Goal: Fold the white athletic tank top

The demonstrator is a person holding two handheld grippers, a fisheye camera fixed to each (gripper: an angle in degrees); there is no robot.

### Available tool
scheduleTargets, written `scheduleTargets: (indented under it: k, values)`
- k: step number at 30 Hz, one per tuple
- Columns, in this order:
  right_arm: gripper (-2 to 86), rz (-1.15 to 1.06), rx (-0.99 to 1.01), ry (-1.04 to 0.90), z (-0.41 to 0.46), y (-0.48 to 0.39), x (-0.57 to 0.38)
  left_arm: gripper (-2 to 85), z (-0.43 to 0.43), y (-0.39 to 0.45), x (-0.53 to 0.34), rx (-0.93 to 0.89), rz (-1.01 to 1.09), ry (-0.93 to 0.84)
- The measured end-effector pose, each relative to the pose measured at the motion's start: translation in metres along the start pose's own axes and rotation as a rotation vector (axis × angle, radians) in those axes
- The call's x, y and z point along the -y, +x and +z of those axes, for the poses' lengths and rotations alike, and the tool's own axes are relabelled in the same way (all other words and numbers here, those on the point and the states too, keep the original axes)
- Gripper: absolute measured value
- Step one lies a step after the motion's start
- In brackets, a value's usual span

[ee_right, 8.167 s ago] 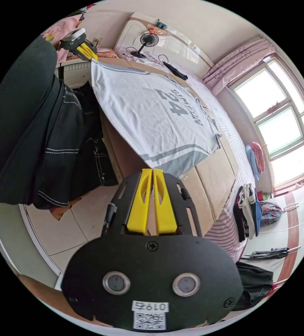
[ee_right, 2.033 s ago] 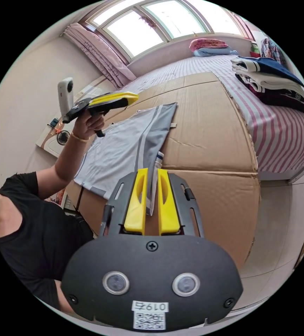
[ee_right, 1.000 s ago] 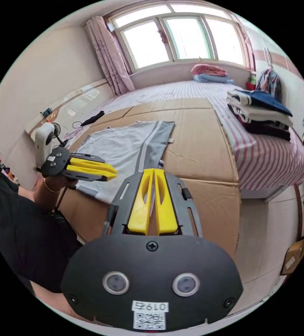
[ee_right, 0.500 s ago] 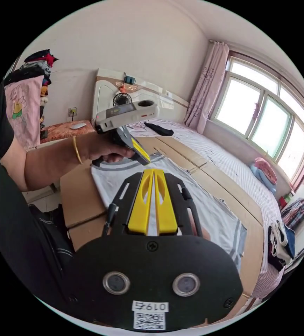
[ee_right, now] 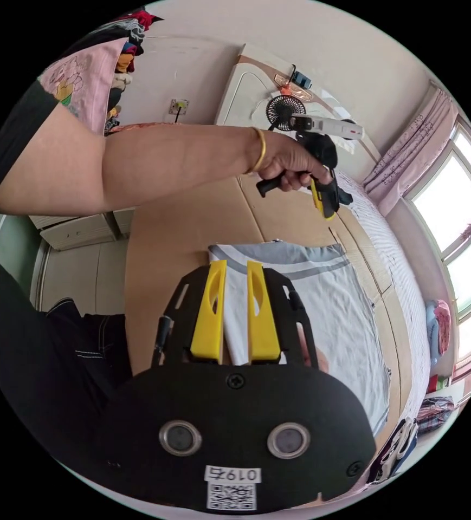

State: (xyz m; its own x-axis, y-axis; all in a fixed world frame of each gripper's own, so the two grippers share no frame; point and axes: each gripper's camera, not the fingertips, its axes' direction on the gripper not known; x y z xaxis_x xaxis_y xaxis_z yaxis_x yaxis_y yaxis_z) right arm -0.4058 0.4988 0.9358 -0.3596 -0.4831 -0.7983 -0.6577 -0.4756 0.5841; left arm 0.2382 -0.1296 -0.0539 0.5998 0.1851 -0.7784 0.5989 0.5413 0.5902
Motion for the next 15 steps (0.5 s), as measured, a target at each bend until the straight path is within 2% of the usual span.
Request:
scheduleTargets:
  k: [5, 15]
  values:
    - [7.1, 0.002, 0.021, -0.050, 0.011, 0.011, 0.025, 2.7, 0.053, -0.008, 0.038, -0.129, 0.011, -0.091]
    - [5.7, 0.021, 0.114, -0.087, 0.020, 0.036, 0.045, 2.2, 0.098, -0.019, 0.075, -0.112, -0.031, -0.169]
